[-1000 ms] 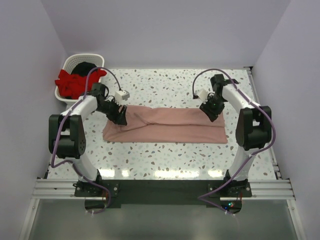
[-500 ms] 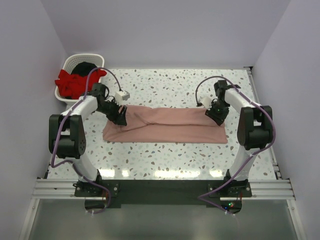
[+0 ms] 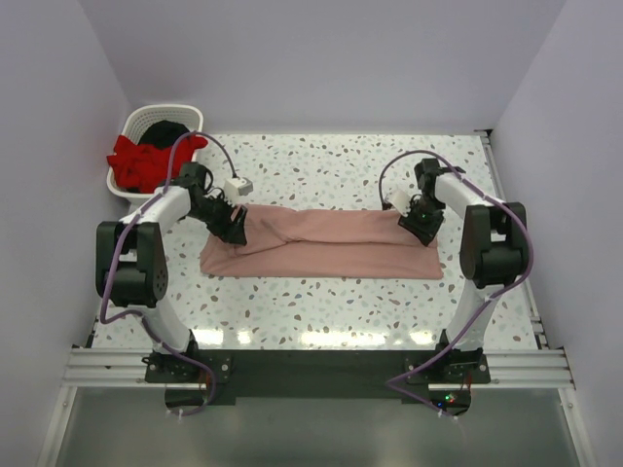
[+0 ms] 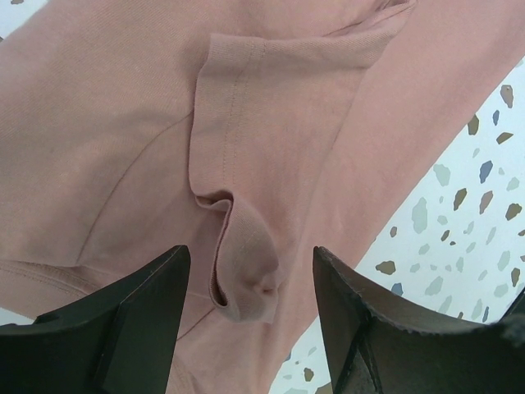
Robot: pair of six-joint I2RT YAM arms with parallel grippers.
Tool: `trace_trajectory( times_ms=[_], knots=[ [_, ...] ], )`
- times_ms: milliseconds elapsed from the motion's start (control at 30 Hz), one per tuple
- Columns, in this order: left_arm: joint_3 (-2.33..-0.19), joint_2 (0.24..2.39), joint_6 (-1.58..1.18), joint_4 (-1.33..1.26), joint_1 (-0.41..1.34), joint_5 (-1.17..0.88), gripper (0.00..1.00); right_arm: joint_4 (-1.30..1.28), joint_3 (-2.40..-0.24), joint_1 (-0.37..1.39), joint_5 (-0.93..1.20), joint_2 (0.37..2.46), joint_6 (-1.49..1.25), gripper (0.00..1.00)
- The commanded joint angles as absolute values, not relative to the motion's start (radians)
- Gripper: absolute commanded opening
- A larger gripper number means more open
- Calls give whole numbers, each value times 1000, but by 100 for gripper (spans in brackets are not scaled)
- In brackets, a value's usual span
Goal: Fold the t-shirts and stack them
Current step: Fold the tshirt
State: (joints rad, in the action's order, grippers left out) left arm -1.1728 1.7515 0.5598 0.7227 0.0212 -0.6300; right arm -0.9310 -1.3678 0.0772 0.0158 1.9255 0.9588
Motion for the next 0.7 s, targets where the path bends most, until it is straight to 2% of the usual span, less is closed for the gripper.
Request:
trace_trajectory(
  times_ms=[0,167,333,567,667],
  knots=[
    [-1178,1753,549,703,26,-637,66,-923,-1367,75,3,1930,977,34],
    [-1177,1758,546,701,26,-635,66,-926,-1371,75,2,1954,983,34],
    [-1177,1759,549,703,26,-634,67,-940,-1370,75,2,1965,989,40],
    [-1180,1764,546,698,26,-632,63,-939,-1394,72,2,1960,985,33],
    [-1189,1761,545,695,26,-630,55,-939,-1411,71,2,1960,983,31]
  ],
)
